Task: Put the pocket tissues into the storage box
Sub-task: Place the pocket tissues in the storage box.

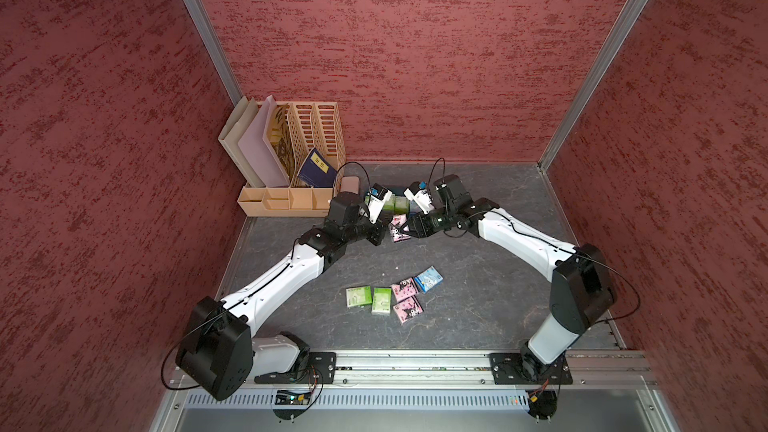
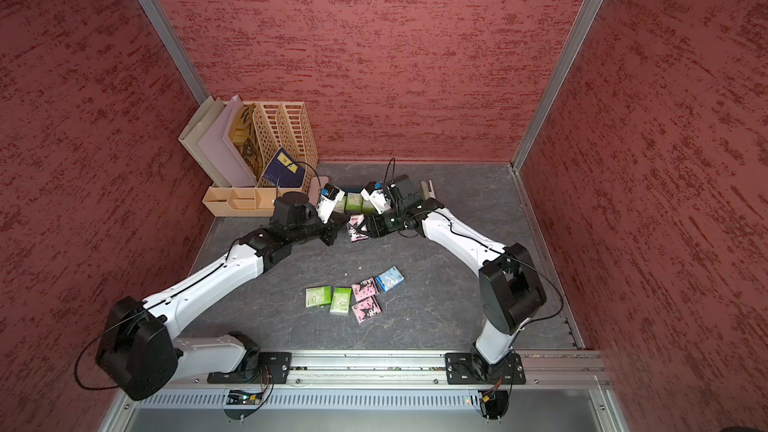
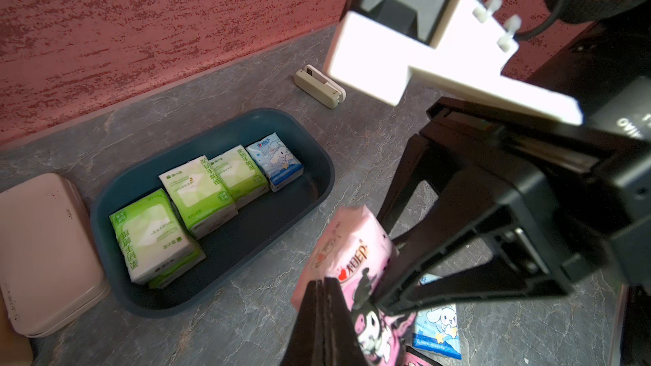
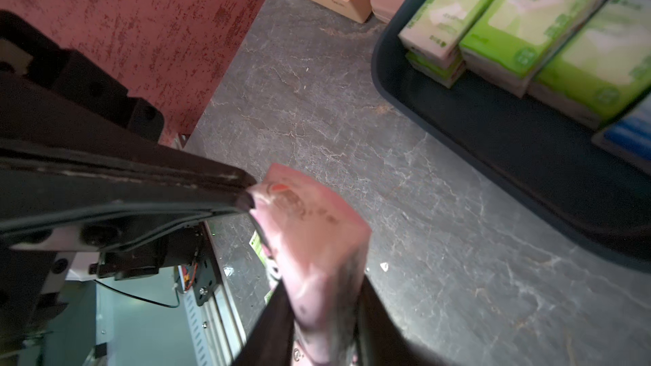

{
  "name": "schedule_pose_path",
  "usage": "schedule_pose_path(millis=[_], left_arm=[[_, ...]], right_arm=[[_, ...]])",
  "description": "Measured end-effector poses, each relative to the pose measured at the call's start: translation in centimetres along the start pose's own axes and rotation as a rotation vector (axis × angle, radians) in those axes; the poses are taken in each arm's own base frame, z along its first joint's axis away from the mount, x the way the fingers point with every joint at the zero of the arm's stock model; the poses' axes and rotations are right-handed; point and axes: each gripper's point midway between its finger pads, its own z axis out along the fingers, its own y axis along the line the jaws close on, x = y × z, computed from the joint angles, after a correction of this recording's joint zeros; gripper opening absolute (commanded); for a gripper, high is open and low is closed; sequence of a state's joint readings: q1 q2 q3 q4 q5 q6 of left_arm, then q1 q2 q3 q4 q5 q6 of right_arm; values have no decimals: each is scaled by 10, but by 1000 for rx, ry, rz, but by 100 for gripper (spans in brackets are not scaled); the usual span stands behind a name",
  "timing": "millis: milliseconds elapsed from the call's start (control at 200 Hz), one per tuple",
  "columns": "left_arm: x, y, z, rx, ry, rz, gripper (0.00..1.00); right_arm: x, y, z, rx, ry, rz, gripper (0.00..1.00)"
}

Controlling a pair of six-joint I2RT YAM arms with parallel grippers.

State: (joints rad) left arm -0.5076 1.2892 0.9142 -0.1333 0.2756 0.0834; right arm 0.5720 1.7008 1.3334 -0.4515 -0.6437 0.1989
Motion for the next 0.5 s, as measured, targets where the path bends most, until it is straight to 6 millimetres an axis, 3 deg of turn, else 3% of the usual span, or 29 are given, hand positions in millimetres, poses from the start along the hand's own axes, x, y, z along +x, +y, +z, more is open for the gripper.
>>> schedule_pose_path(millis=[35, 95, 125, 155, 326, 501], left_arm=[[1, 1, 0, -3, 1, -1, 15], [0, 2, 0, -9, -4, -3, 72], [-1, 3, -1, -11, -9, -3, 81], [-2, 3, -1, -13, -14, -6, 99], [1, 14, -3, -68, -32, -37, 100], [4, 53, -19, -215, -85, -137, 100]], right_arm=[[0, 1, 0, -2, -1, 3, 0], [-2, 2, 1, -3, -7, -1, 0], [-3, 1, 1, -1, -12, -4, 0], [-4, 1, 1, 1, -15, -4, 0], [-10, -3, 0, 27, -44, 22, 0], [-26, -23, 3, 71, -73, 154, 0]])
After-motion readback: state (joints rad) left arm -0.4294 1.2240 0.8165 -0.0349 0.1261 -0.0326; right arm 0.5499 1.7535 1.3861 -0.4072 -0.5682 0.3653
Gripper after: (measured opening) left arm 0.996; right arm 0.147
